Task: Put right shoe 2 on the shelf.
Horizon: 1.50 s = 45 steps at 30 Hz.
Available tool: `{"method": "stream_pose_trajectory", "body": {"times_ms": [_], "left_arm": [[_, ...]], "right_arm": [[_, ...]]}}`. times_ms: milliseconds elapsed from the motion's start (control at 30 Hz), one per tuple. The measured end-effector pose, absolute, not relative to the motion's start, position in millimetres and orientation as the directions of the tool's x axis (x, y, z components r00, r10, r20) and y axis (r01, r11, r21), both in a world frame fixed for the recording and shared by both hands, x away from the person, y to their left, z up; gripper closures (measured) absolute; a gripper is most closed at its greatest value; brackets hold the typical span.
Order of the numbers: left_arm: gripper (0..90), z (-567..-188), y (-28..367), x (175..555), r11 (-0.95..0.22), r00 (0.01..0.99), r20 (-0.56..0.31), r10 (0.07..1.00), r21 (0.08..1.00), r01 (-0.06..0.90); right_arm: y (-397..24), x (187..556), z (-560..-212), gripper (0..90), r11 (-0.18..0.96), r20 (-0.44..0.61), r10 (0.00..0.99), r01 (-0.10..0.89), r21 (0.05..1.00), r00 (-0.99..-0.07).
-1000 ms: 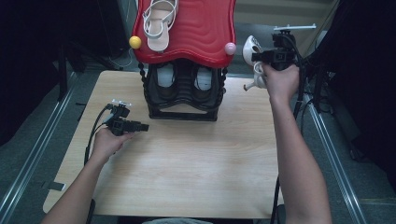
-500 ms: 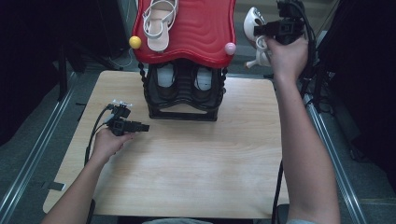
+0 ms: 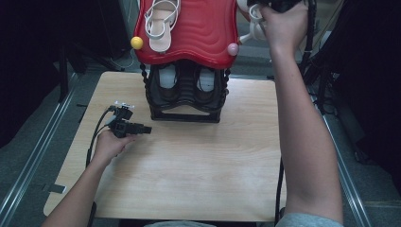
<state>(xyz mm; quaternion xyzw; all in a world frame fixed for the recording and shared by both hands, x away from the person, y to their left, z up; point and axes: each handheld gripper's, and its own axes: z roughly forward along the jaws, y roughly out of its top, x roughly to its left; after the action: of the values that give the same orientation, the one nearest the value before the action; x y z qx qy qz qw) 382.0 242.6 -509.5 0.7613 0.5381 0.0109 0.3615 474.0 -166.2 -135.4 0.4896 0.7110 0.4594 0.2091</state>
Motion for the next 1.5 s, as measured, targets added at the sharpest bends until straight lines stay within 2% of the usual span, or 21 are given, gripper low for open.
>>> {"method": "stream_pose_trajectory", "body": {"times_ms": [300,467,567,767,1033,1500], "left_arm": [[47.8,-510,243,383,-0.162,0.422,-0.373,0.826,0.56,0.812],[47.8,-510,243,382,-0.158,0.42,-0.374,0.827,0.562,0.812],[47.8,-511,242,383,-0.164,0.422,-0.37,0.828,0.56,0.812],[47.7,-511,241,382,-0.167,0.425,-0.371,0.826,0.559,0.812],[47.6,-511,241,382,-0.173,0.427,-0.37,0.825,0.555,0.814],[47.5,-511,240,383,-0.176,0.429,-0.365,0.826,0.557,0.812]], "right_arm": [[-122,479,-125,88.2,0.151,0.112,0.871,0.478,0.866,-0.478],[-106,483,-134,88.2,0.179,0.085,0.866,0.463,0.868,-0.493],[-95,481,-142,88.3,0.221,0.032,0.862,0.431,0.875,-0.507],[-83,480,-159,88.3,0.247,0.014,0.85,0.421,0.873,-0.527],[-84,479,-176,88.1,0.202,0.073,0.843,0.438,0.876,-0.533],[-83,472,-182,86.6,0.175,0.115,0.838,0.462,0.869,-0.533]]}}
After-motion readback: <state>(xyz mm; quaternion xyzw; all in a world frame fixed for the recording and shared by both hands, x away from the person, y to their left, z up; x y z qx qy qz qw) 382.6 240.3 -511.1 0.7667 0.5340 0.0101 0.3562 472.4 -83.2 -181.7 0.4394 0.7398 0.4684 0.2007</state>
